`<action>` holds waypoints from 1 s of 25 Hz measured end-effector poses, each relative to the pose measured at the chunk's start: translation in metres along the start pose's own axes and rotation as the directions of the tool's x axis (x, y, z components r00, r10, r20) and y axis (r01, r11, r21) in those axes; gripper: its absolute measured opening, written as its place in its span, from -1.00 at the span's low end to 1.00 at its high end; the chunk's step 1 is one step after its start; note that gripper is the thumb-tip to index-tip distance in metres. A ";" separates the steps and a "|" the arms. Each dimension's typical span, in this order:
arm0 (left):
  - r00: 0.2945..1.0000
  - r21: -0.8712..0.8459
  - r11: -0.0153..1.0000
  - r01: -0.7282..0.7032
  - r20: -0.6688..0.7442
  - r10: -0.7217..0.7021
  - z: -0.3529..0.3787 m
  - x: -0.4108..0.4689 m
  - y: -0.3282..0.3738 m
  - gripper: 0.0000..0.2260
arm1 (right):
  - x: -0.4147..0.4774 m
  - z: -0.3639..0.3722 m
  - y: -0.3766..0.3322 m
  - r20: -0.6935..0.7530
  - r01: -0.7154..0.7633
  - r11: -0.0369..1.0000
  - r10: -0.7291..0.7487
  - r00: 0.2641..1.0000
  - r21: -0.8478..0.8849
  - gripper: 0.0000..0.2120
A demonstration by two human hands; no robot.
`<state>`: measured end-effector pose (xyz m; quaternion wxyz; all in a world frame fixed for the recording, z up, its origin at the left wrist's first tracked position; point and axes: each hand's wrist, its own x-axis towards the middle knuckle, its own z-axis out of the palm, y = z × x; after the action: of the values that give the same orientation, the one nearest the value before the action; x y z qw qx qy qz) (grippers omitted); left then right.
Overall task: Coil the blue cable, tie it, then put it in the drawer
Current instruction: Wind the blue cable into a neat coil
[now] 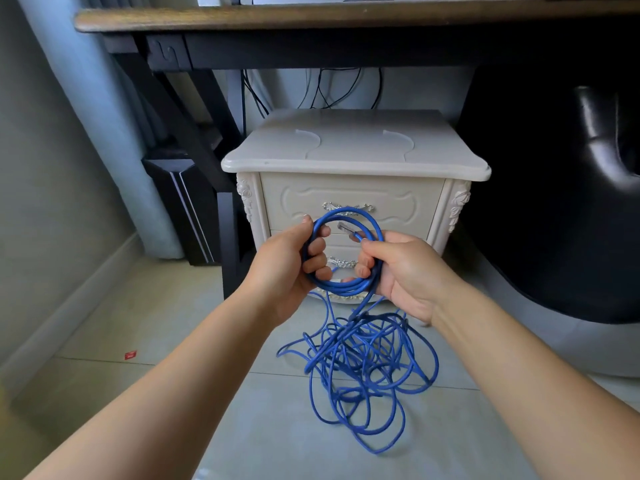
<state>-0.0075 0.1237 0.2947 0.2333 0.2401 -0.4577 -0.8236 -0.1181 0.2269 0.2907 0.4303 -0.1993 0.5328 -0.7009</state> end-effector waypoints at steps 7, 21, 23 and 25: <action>0.984 -0.023 0.986 0.168 0.068 -0.166 -0.003 0.002 0.008 -0.76 | -0.003 0.002 0.002 0.068 0.101 0.991 -0.106 0.992 0.082 -0.87; 0.999 0.533 0.845 -0.034 0.039 0.016 0.007 0.000 0.000 -0.59 | -0.010 -0.016 -0.007 0.210 0.048 0.954 0.016 0.978 -0.295 -0.78; 0.999 0.510 0.859 -0.042 -0.002 0.051 0.005 0.002 0.000 -0.60 | -0.012 -0.024 -0.009 0.277 -0.053 0.955 0.137 0.951 -0.292 -0.70; 0.996 0.488 0.872 -0.045 -0.045 0.076 0.001 0.002 0.001 -0.59 | -0.012 -0.029 -0.006 0.287 -0.056 0.908 0.189 0.939 -0.415 -0.80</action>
<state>-0.0101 0.1229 0.2955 0.2052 0.3022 -0.6498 -0.6666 -0.1354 0.2539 0.2877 0.5049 -0.3598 0.5995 -0.5061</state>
